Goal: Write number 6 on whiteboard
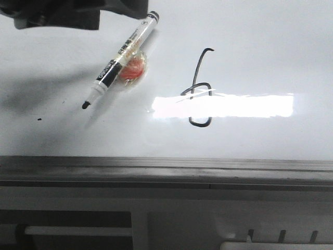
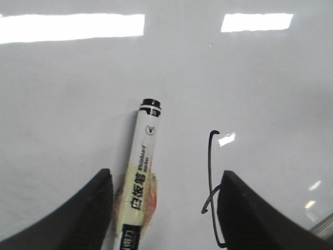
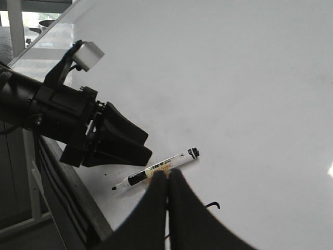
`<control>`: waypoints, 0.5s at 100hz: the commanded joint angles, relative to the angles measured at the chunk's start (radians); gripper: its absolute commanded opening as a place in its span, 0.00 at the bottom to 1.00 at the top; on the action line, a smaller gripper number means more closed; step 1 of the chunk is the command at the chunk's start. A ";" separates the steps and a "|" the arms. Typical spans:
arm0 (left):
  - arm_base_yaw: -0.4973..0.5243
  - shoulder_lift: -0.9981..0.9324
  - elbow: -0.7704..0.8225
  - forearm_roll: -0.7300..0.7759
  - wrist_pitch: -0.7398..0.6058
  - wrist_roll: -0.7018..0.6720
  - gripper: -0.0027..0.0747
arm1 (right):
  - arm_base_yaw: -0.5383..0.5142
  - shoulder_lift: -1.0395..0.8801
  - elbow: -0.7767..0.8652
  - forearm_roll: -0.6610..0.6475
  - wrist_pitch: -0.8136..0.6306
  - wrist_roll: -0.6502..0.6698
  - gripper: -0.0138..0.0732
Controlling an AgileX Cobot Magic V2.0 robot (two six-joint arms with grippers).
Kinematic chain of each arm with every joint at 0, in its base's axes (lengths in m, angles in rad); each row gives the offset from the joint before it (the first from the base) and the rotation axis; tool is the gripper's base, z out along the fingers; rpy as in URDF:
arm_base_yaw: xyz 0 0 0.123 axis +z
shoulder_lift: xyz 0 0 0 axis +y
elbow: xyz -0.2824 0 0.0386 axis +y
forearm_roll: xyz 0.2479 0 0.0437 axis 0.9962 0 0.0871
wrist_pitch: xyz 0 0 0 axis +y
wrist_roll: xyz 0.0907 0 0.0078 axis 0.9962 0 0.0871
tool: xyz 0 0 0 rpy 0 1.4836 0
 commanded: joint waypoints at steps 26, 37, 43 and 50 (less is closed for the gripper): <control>-0.004 -0.158 0.056 0.018 -0.077 0.068 0.01 | -0.009 -0.152 0.153 -0.011 -0.092 0.011 0.08; -0.004 -0.276 0.134 0.018 -0.056 0.087 0.01 | -0.009 -0.274 0.239 -0.020 -0.136 0.011 0.08; -0.004 -0.331 0.179 0.018 -0.053 0.087 0.01 | -0.009 -0.350 0.281 -0.020 -0.153 0.011 0.08; -0.004 -0.394 0.229 0.018 -0.053 0.087 0.01 | -0.009 -0.433 0.310 -0.020 -0.158 0.011 0.08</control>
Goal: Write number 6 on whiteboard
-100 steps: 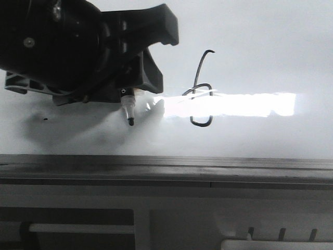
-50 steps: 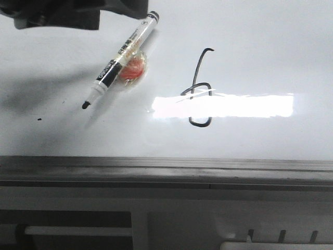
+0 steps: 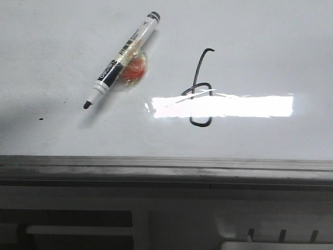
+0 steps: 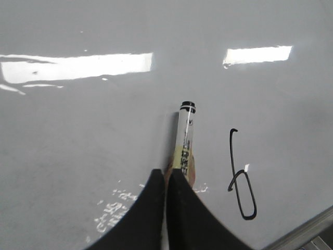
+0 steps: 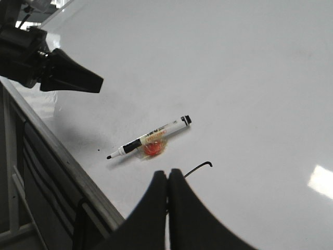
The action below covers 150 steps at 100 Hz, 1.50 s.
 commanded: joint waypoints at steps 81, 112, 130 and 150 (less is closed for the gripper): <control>-0.004 -0.172 0.098 -0.085 -0.011 0.005 0.01 | -0.005 -0.155 0.007 0.004 -0.124 0.004 0.08; -0.004 -0.272 0.166 -0.082 -0.045 0.005 0.01 | -0.005 -0.155 0.007 0.004 -0.124 0.004 0.08; 0.113 -0.434 0.298 0.204 -0.101 -0.006 0.01 | -0.005 -0.155 0.007 0.004 -0.124 0.004 0.08; 0.406 -0.634 0.480 0.725 -0.037 -0.436 0.01 | -0.005 -0.155 0.007 0.004 -0.124 0.004 0.08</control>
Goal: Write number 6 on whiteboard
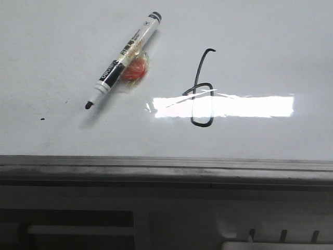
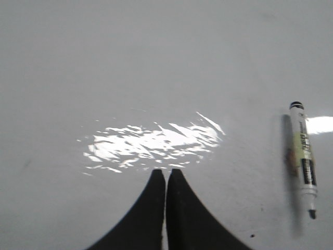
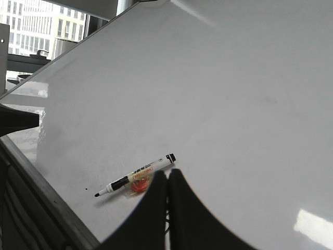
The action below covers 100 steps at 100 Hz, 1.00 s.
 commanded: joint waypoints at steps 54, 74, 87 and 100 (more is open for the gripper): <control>0.564 -0.273 0.068 0.609 0.674 -0.528 0.01 | -0.003 -0.004 -0.028 0.006 -0.073 0.001 0.08; 0.564 -0.273 0.068 0.609 0.674 -0.528 0.01 | -0.003 -0.004 -0.028 0.006 -0.073 0.001 0.08; 0.564 -0.273 0.068 0.609 0.674 -0.528 0.01 | -0.003 -0.004 -0.028 0.006 -0.073 0.001 0.08; 0.564 -0.273 0.068 0.609 0.674 -0.528 0.01 | -0.003 -0.004 -0.028 0.006 -0.073 0.001 0.08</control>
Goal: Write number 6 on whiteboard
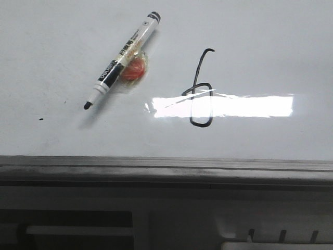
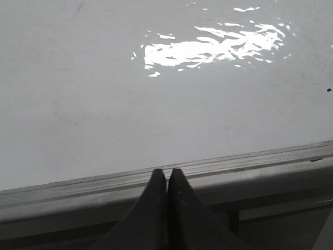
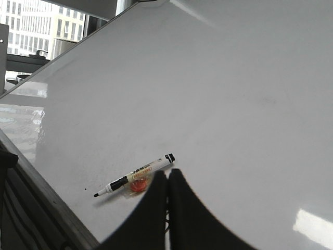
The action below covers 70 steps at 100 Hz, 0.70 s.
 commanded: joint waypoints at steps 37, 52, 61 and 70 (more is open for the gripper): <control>0.003 -0.030 0.045 -0.004 -0.051 -0.010 0.01 | -0.003 -0.004 -0.022 0.006 -0.075 0.004 0.08; 0.003 -0.030 0.045 -0.004 -0.051 -0.010 0.01 | -0.066 -0.008 0.051 -0.106 -0.216 -0.008 0.08; 0.003 -0.030 0.045 -0.004 -0.051 -0.010 0.01 | -0.159 -0.008 0.117 -0.272 -0.290 0.101 0.08; 0.003 -0.030 0.045 -0.004 -0.051 -0.010 0.01 | -0.294 -0.008 0.199 -0.541 -0.310 0.603 0.08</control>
